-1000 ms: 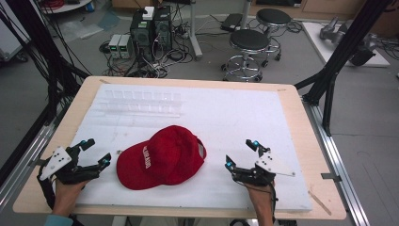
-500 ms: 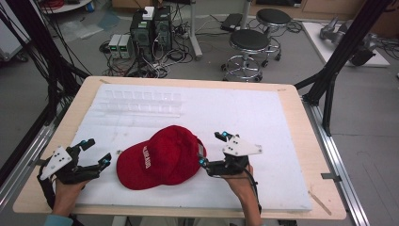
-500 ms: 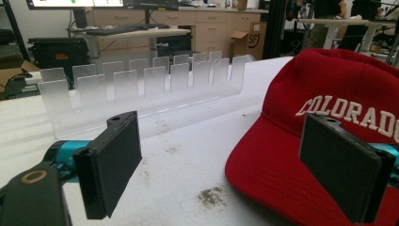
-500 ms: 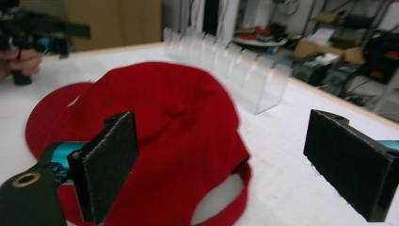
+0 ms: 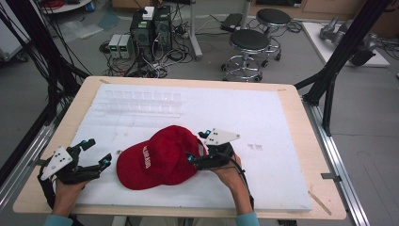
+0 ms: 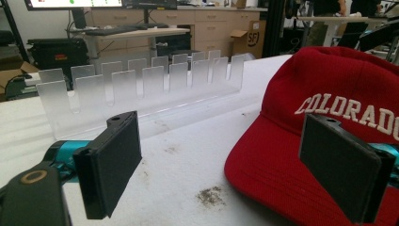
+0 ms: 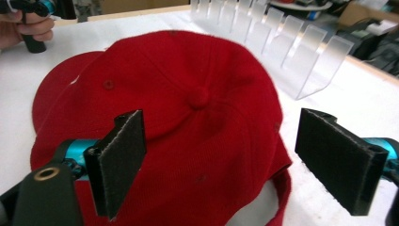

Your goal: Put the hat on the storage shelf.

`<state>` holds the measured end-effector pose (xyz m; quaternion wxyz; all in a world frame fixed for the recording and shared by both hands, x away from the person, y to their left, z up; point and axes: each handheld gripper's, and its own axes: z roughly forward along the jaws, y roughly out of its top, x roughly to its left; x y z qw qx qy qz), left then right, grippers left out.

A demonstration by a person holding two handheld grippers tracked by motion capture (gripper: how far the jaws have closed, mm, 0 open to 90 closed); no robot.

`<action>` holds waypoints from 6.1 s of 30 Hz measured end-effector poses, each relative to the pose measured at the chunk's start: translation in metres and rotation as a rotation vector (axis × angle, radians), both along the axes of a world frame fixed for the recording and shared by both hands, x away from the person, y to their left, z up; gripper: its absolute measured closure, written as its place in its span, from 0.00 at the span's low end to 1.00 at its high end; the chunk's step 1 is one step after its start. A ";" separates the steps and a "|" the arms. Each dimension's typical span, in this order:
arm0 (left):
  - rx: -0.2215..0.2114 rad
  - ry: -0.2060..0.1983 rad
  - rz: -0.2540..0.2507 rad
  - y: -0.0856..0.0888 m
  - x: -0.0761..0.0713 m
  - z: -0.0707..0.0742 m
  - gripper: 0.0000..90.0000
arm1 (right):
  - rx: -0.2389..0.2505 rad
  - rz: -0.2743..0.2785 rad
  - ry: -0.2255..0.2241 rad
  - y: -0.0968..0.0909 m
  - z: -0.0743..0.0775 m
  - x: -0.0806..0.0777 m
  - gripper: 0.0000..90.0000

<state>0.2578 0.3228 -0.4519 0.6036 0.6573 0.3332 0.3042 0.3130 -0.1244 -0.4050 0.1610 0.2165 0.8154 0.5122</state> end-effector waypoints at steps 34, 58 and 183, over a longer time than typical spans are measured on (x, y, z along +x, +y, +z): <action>0.005 -0.001 0.000 0.000 0.000 0.000 0.15 | 0.071 0.050 0.172 0.007 0.000 0.005 0.97; -0.009 0.013 -0.018 0.001 0.002 0.001 0.15 | 0.166 0.129 0.050 0.021 0.065 -0.008 0.98; 0.259 0.147 -0.486 -0.110 0.054 0.171 0.94 | 0.118 0.130 -0.098 0.075 0.114 -0.022 0.12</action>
